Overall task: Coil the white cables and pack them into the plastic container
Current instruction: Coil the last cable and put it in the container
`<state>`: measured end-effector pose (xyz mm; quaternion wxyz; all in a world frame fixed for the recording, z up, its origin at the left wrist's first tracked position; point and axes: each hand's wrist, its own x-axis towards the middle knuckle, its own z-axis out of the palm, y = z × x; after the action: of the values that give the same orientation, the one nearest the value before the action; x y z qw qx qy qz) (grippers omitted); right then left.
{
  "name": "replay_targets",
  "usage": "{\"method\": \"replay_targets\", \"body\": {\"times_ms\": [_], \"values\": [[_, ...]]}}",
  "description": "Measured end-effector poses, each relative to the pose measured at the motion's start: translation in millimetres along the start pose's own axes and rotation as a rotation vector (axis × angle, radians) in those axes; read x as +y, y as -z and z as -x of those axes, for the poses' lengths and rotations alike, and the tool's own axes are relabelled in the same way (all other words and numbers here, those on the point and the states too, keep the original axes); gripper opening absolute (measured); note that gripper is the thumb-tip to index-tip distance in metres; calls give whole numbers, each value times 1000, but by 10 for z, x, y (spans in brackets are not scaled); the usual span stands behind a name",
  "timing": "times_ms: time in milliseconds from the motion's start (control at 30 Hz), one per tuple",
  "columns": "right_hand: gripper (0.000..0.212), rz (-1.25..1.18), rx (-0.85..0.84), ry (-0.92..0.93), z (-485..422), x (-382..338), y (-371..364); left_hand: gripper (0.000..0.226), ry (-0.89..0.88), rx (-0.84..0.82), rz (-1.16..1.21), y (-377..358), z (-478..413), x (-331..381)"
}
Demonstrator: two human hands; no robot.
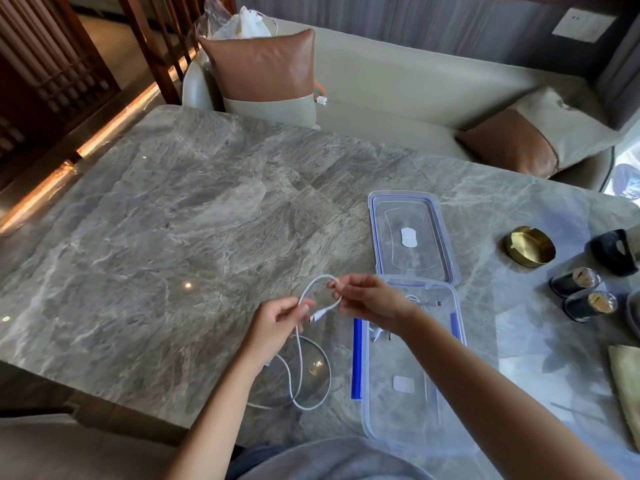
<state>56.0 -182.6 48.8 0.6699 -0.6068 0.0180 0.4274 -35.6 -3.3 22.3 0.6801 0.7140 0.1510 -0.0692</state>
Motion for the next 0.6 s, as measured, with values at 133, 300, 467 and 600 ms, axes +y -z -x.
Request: {"method": "replay_targets", "body": {"times_ms": [133, 300, 467, 600], "values": [[17, -322, 94, 18, 46, -56, 40, 25, -3, 110, 36, -99, 35, -11], [15, -437, 87, 32, 81, 39, -169, 23, -24, 257, 113, -252, 56, 23], [19, -414, 73, 47, 120, 111, -444, 20, 2, 370, 260, -355, 99, 88], [21, -213, 138, 91, 130, 182, -559, 17, -21, 354, 326, -385, 145, 167]]}}
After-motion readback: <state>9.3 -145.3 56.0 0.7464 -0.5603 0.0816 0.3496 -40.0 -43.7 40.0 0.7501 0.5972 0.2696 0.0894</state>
